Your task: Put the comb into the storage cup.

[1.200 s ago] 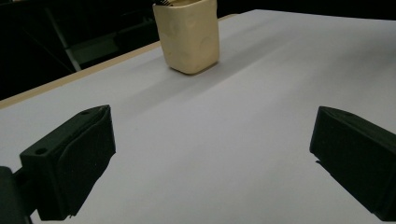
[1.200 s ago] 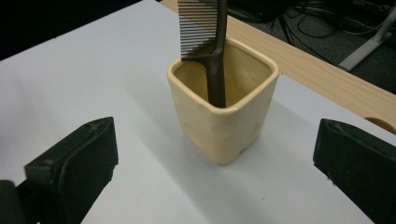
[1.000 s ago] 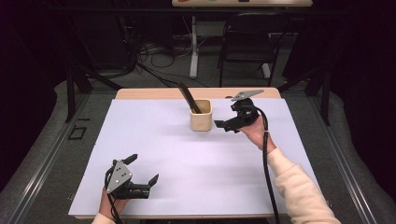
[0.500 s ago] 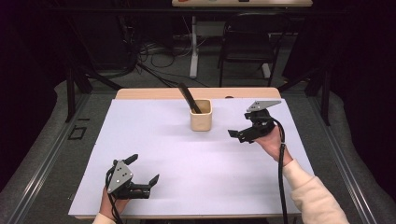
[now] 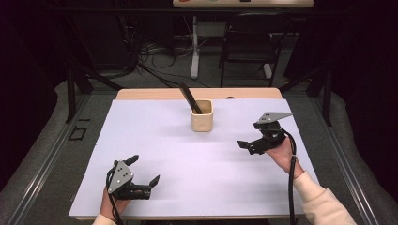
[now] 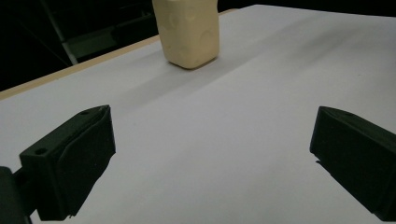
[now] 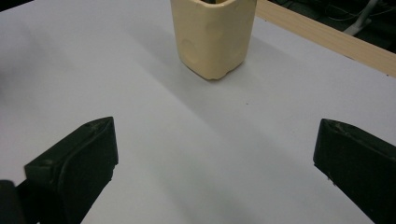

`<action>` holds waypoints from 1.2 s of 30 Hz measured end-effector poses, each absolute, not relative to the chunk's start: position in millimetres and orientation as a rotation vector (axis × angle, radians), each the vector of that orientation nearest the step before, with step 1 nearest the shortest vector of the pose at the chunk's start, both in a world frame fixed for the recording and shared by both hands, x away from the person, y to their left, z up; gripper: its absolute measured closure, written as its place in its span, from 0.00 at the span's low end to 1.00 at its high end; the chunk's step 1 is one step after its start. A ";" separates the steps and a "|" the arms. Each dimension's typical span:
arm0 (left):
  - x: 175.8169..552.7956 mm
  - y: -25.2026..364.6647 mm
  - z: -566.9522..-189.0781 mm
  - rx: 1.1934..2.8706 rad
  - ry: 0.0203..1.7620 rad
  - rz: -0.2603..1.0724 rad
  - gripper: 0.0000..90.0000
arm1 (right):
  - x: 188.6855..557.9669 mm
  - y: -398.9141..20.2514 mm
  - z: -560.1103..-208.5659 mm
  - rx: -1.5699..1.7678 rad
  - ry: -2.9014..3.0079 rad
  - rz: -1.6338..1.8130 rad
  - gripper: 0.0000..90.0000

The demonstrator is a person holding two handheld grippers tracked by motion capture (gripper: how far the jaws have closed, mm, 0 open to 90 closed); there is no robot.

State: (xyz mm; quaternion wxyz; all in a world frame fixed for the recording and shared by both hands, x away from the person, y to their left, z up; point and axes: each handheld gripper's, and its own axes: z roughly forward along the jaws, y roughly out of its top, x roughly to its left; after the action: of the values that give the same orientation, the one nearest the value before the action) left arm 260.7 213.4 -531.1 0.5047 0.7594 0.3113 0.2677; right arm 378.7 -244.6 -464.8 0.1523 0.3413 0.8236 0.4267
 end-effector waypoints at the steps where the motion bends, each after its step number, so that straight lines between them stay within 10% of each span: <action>1: 260.6 213.5 -531.0 1.831 0.751 0.648 0.00 | 377.5 -245.1 -466.3 0.980 2.367 1.220 0.00; 36: 261.0 211.4 -532.4 1.844 0.762 0.628 0.00 | 304.8 -272.9 -500.9 0.967 2.278 1.234 0.00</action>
State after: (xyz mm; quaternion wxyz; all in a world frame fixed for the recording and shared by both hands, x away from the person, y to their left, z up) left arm 261.0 211.4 -532.4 0.5011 0.7630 0.3151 0.2599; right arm 304.8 -272.9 -500.9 0.1869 0.3436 0.8093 0.4382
